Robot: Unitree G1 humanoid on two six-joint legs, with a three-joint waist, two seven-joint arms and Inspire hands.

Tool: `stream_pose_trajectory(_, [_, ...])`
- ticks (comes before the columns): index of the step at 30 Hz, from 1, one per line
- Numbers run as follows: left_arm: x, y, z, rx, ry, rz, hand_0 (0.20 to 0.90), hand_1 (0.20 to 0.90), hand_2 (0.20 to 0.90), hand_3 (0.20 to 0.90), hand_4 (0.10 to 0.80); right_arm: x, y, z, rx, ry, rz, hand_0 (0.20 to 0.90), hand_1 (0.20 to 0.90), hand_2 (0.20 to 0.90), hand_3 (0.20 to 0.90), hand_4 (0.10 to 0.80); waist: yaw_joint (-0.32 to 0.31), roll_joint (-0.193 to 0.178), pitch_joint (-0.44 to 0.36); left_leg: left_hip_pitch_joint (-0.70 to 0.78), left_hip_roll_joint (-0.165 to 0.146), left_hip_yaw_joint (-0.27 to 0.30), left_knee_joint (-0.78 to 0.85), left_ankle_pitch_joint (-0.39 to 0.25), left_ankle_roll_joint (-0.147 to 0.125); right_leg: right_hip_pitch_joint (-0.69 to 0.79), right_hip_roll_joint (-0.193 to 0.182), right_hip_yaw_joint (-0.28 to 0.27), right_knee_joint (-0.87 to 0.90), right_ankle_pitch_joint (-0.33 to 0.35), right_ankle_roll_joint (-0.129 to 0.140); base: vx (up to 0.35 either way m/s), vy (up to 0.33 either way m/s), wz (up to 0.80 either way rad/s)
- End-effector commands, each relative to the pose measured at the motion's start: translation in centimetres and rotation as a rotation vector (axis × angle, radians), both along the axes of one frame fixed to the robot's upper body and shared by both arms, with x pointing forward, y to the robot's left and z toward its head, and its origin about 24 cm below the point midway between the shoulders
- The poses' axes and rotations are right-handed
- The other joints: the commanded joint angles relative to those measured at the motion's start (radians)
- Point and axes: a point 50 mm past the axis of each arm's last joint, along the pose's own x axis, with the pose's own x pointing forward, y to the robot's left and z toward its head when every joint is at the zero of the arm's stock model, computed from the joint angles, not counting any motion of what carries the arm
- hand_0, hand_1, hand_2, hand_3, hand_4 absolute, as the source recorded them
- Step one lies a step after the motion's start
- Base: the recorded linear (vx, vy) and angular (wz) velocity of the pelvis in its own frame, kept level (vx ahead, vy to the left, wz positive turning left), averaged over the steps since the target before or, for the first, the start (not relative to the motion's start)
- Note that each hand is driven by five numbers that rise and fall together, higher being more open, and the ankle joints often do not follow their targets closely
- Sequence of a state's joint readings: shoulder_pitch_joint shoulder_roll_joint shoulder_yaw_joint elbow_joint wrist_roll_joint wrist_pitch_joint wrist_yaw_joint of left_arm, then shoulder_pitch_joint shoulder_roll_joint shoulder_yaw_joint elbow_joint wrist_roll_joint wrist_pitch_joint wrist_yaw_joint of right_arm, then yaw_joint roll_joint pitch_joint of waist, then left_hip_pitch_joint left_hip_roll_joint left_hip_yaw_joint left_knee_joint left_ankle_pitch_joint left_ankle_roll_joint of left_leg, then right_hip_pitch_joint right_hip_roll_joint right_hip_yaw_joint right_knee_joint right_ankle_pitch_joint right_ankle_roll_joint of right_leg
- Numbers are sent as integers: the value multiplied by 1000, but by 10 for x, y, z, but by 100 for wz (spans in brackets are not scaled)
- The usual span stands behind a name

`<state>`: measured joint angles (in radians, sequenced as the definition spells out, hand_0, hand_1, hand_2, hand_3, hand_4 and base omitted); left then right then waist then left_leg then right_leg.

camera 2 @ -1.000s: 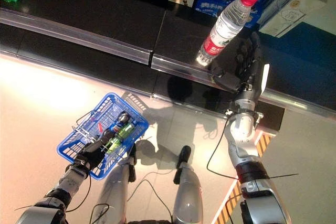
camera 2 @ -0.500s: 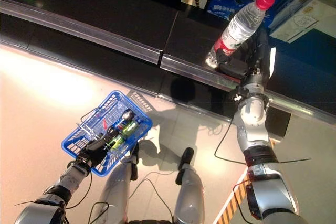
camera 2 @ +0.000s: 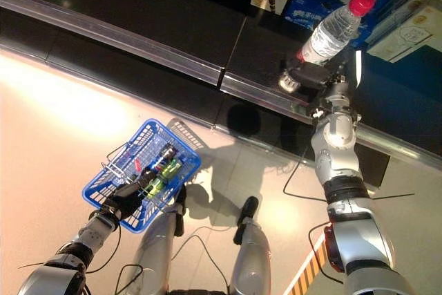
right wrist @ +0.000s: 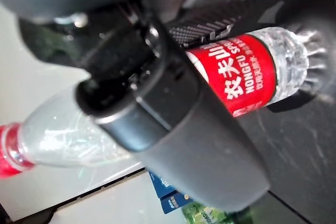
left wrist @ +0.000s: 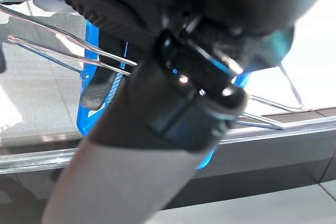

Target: Pick up the drink and place into the basket.

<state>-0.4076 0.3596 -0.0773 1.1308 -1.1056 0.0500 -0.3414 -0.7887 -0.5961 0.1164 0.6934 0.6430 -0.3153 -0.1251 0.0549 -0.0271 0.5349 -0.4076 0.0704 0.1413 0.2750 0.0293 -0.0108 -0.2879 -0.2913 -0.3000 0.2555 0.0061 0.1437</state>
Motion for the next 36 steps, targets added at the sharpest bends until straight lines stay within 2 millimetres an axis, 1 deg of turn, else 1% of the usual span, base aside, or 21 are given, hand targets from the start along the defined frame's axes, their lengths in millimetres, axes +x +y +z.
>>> stream_pose_trajectory(1, [-22, 4, -10, 35, -18, -131, 300, 300, 300, 200, 100, -10, -17, 75, -72, -237, -12, 900, 900, 900, 900, 800, 42, 36, -66, 96, -1, 3, -3, -111, 10, -88, -23, 18, 103, 39, 20, 0, 0, 0])
stream_pose_trajectory(3, [-22, 5, -9, 34, -18, -133, 300, 300, 300, 200, 100, -9, -16, 76, -77, -235, 1, 900, 900, 900, 900, 800, 44, 37, -67, 98, -3, 2, -3, -111, 10, -86, -24, 16, 103, 39, 20, 0, 0, 0])
stream_pose_trajectory(4, [-22, 4, -10, 35, -16, -135, 300, 300, 300, 200, 100, -8, -14, 77, -80, -235, 10, 869, 869, 869, 864, 764, 45, 38, -67, 100, -4, 2, -4, -111, 10, -85, -25, 15, 103, 40, 19, 0, 0, 0])
stream_pose_trajectory(5, [-22, 4, -10, 35, -15, -137, 300, 300, 300, 200, 100, -8, -11, 79, -87, -240, 21, 749, 749, 749, 724, 624, 46, 39, -68, 102, -5, 2, -5, -110, 10, -83, -27, 14, 102, 41, 19, 0, 0, 0])
stream_pose_trajectory(6, [-22, 4, -10, 34, -15, -139, 300, 300, 300, 200, 100, -8, -9, 80, -95, -245, 30, 441, 441, 441, 365, 265, 46, 40, -68, 102, -5, 1, -3, -110, 11, -83, -28, 14, 103, 41, 19, 0, 0, 0])
stream_pose_trajectory(7, [-22, 4, -10, 35, -14, -141, 300, 300, 300, 200, 100, -8, -7, 81, -101, -251, 45, 300, 300, 300, 200, 100, 46, 40, -67, 101, -5, 2, 0, -111, 11, -84, -29, 14, 106, 42, 19, 5, 14, 4])
stream_pose_trajectory(11, [-22, 1, -11, 34, -13, -150, 300, 300, 300, 200, 100, -7, -1, 83, -120, -254, 60, 300, 300, 300, 200, 100, 46, 44, -68, 102, -8, 2, 1, -111, 12, -87, -32, 15, 108, 42, 20, -3, 19, 5])
stream_pose_trajectory(24, [-24, 1, -12, 30, -15, -149, 300, 300, 300, 200, 100, -10, 0, 81, -130, -275, 72, 300, 300, 300, 200, 100, 43, 43, -69, 115, -8, 6, -8, -111, 12, -76, -32, 14, 102, 47, 22, -2, 5, 1])
stream_pose_trajectory(32, [-30, 2, -16, 33, -1, -144, 300, 300, 300, 200, 100, -13, 9, 79, -149, -298, 116, 300, 300, 300, 200, 100, 43, 27, -90, 160, -3, 14, -43, -104, 7, -31, -22, 2, 71, 51, 24, -6, -3, 1])
stream_pose_trajectory(33, [-30, 1, -17, 32, -2, -144, 300, 300, 300, 200, 100, -14, 10, 78, -154, -301, 123, 300, 300, 300, 200, 100, 42, 23, -90, 156, -5, 25, -51, -79, 13, -31, -25, -10, 58, 74, 12, -50, -12, 2])
stream_pose_trajectory(36, [-38, 0, -22, 32, 11, -140, 300, 300, 300, 200, 100, -18, 16, 70, -177, -297, 159, 300, 300, 300, 200, 100, 40, 14, -114, 199, -6, 32, -96, -67, 7, 11, -16, -19, 17, 81, 16, 41, -7, 4])
